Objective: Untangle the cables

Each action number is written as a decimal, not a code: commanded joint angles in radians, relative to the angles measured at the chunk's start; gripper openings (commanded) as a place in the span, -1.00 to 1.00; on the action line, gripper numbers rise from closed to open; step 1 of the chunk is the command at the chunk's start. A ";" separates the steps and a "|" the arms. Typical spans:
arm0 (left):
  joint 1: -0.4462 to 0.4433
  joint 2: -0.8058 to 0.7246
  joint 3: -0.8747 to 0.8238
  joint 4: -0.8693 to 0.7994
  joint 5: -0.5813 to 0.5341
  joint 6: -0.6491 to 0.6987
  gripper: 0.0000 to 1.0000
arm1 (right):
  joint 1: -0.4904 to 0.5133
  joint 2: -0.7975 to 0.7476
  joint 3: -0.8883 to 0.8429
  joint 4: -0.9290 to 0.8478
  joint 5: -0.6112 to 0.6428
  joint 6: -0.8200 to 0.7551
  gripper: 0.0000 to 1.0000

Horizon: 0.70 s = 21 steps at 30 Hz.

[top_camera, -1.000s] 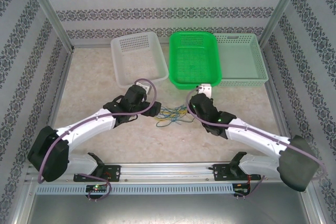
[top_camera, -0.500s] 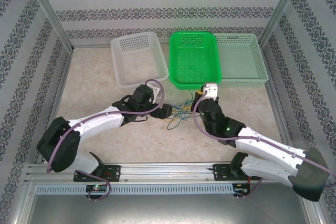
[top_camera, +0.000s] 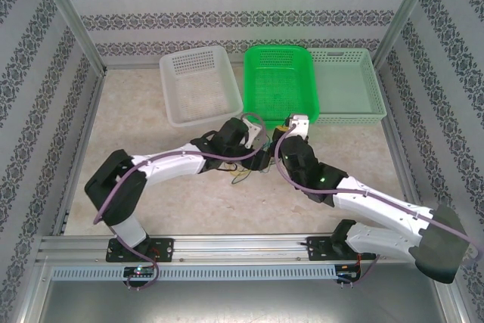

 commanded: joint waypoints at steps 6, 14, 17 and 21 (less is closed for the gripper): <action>-0.011 0.030 0.017 -0.116 -0.184 -0.024 -0.76 | -0.062 -0.114 0.017 -0.154 -0.032 0.125 -1.00; 0.071 -0.156 -0.114 -0.149 -0.310 -0.013 -0.70 | -0.241 -0.310 0.011 -0.614 0.008 0.216 -1.00; 0.074 -0.191 -0.122 -0.163 -0.321 0.035 -0.59 | -0.298 -0.373 -0.009 -0.683 0.013 0.240 -1.00; 0.074 -0.193 -0.118 -0.189 -0.342 0.077 -0.39 | -0.331 -0.419 -0.037 -0.649 -0.031 0.244 -1.00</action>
